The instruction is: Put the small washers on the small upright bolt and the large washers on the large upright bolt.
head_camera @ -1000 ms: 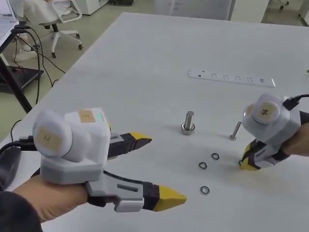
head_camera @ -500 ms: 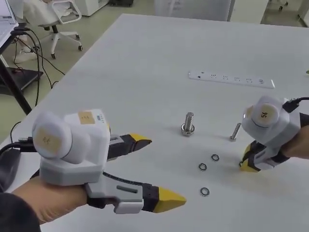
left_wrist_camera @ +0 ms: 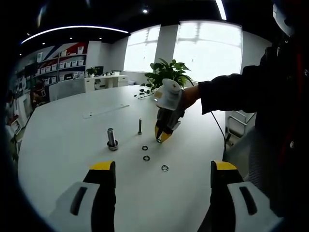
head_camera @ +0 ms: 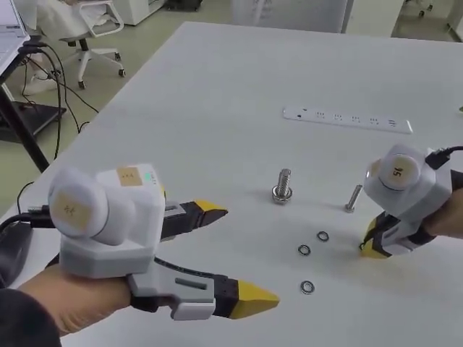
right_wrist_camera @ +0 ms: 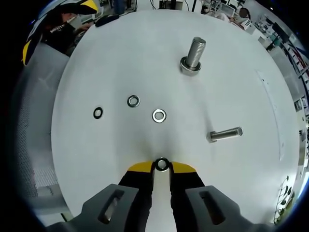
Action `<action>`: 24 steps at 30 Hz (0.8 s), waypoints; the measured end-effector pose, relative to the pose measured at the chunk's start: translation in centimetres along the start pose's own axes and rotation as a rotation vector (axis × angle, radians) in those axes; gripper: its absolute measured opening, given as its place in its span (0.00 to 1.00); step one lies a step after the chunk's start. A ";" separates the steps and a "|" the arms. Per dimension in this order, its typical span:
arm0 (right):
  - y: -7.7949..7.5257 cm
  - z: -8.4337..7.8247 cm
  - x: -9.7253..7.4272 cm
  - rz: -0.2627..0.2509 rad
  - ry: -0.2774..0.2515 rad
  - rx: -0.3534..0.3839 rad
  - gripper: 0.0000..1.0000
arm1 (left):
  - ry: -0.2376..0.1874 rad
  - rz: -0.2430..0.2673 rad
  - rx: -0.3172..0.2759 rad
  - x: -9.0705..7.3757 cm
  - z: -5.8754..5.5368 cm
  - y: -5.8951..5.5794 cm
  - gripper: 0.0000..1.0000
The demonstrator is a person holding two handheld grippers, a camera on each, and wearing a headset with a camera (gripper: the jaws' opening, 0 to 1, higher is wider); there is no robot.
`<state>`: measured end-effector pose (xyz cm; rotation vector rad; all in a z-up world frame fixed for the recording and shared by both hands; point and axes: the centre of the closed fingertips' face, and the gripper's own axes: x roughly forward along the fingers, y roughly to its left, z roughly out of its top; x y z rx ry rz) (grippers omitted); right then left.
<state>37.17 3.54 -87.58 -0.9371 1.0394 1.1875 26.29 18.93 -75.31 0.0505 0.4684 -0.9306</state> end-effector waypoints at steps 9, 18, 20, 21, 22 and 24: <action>-0.1 0.1 -0.1 0.000 0.004 -0.001 0.13 | -0.001 0.001 -0.007 0.0 -0.1 0.0 0.80; -0.3 0.1 -0.7 -0.004 0.006 0.000 0.13 | -0.004 0.000 -0.005 0.1 0.0 0.1 0.80; -0.4 0.2 -1.1 -0.007 0.003 0.000 0.13 | -0.005 0.000 -0.005 0.1 0.0 0.1 0.80; -0.5 0.3 -1.2 -0.008 0.002 0.001 0.13 | -0.004 -0.001 -0.004 0.1 0.0 0.1 0.80; -0.6 0.3 -1.5 -0.012 0.001 0.002 0.13 | -0.006 -0.001 -0.005 0.1 0.0 0.1 0.80; -0.9 0.3 -2.0 -0.021 0.000 0.001 0.13 | -0.007 -0.002 -0.004 0.1 0.1 0.1 0.80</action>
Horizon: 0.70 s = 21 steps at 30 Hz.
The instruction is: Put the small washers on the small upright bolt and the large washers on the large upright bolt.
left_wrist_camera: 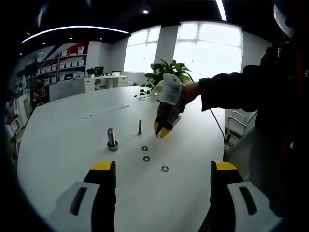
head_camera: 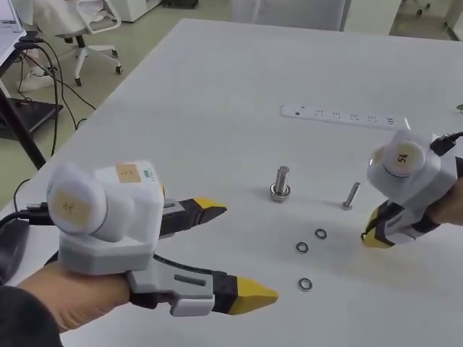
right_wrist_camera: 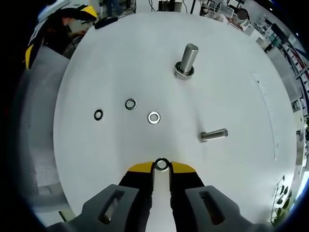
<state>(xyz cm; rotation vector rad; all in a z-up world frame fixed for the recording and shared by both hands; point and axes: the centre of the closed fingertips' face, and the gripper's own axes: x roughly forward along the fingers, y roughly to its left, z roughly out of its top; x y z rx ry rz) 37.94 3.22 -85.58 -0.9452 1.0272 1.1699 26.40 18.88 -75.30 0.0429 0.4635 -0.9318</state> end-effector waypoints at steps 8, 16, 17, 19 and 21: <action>-1.1 0.6 -1.7 -0.036 -0.018 -0.001 0.13 | -0.005 0.000 0.002 0.0 0.2 0.0 0.80; -2.8 1.7 -3.7 -0.070 -0.029 -0.021 0.13 | -0.008 0.001 0.003 0.0 0.2 0.0 0.80; -3.1 1.9 -4.0 -0.080 -0.027 -0.030 0.13 | -0.009 0.001 0.001 0.0 0.2 0.0 0.80; -3.6 2.3 -4.4 -0.087 -0.027 -0.039 0.13 | -0.009 0.002 0.002 0.0 0.2 0.1 0.80; -4.2 2.7 -4.9 -0.101 -0.029 -0.051 0.13 | -0.011 0.002 0.001 0.0 0.3 0.1 0.80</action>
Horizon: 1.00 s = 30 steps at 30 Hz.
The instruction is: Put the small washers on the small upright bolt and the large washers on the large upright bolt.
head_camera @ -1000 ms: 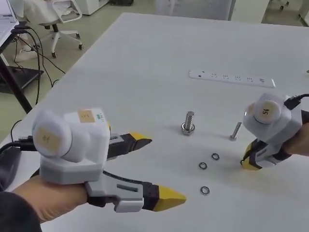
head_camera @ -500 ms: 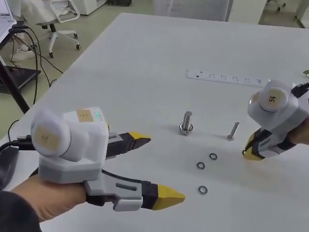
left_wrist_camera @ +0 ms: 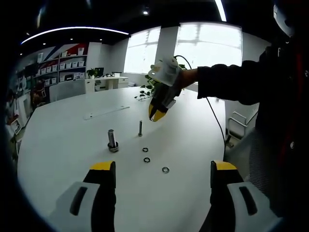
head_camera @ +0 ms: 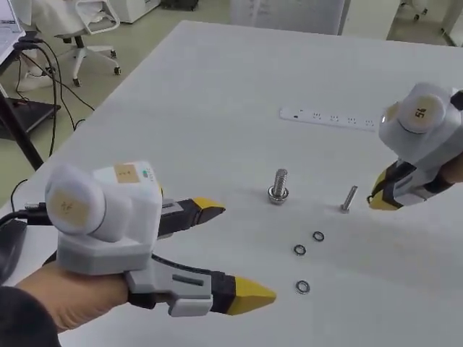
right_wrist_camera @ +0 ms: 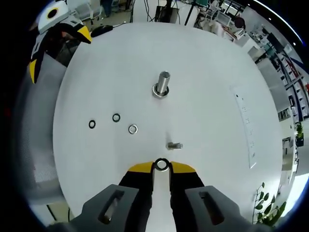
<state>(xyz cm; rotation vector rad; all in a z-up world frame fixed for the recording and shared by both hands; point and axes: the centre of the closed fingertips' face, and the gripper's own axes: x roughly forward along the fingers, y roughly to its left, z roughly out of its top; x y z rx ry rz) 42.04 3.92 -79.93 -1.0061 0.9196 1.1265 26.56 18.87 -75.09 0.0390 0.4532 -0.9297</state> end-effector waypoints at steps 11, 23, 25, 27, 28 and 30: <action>-1.9 1.8 0.3 -0.008 0.005 -0.046 0.13 | 0.008 0.008 -0.007 -0.2 -0.3 0.2 0.80; -2.2 1.8 1.7 0.023 0.024 -0.052 0.13 | 0.016 0.018 -0.017 -0.3 -0.7 0.5 0.80; -2.2 1.8 1.9 0.029 0.026 -0.051 0.13 | 0.017 0.018 -0.018 -0.3 -0.8 0.5 0.80; -2.4 1.6 2.2 0.035 0.032 -0.050 0.13 | 0.018 0.019 -0.021 -0.3 -0.9 0.6 0.80; -2.5 1.5 2.3 0.036 0.033 -0.050 0.13 | 0.019 0.020 -0.021 -0.3 -0.9 0.6 0.80; -2.5 1.5 2.4 0.037 0.035 -0.051 0.13 | 0.019 0.021 -0.024 -0.3 -1.0 0.7 0.80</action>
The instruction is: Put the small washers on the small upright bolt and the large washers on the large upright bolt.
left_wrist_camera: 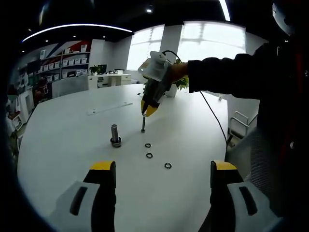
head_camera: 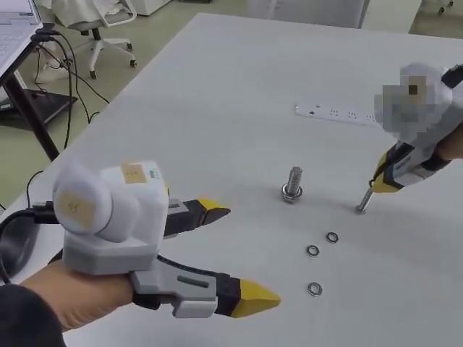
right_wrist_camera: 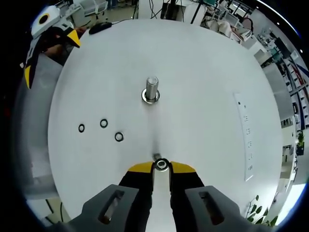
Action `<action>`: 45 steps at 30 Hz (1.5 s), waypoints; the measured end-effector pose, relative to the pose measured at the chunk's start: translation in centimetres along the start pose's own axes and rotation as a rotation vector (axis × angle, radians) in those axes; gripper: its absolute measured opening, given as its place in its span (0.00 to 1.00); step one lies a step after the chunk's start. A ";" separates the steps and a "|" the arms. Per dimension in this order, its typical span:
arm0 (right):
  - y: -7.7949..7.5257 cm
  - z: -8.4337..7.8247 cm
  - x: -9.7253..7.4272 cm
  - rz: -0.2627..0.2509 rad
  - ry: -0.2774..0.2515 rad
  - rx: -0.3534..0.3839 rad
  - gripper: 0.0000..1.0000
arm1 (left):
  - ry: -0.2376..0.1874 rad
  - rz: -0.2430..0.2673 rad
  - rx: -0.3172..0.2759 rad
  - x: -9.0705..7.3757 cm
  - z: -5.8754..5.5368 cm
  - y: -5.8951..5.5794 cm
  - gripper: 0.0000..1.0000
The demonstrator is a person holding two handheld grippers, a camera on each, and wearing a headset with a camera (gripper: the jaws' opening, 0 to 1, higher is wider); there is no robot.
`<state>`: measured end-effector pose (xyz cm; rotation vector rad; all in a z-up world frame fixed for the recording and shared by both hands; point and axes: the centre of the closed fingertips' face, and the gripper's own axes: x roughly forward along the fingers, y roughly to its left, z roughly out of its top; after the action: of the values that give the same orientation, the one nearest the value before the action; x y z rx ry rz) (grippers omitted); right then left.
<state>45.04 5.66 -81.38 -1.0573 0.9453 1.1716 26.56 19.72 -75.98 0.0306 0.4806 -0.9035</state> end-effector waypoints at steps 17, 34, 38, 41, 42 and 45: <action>0.3 -0.3 1.1 0.022 0.011 -0.001 0.13 | 0.008 0.007 -0.012 0.0 -0.4 0.3 0.80; 1.0 -0.8 3.8 0.046 0.024 0.017 0.13 | 0.018 0.015 -0.020 0.0 -0.7 0.6 0.80; 1.1 -0.9 4.1 0.050 0.026 0.019 0.13 | 0.021 0.015 -0.019 0.0 -0.7 0.6 0.80; 1.3 -1.1 4.4 0.055 0.026 0.027 0.13 | 0.022 0.016 -0.020 0.0 -0.7 0.6 0.80; 1.3 -1.0 4.5 0.054 0.025 0.027 0.13 | 0.023 0.015 -0.021 -0.1 -0.8 0.6 0.80; 1.4 -1.1 4.7 0.056 0.026 0.027 0.13 | 0.025 0.016 -0.021 -0.1 -0.8 0.6 0.80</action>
<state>44.31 5.80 -86.31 -1.0323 1.0142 1.1896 26.67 20.32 -76.76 0.0264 0.5121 -0.8837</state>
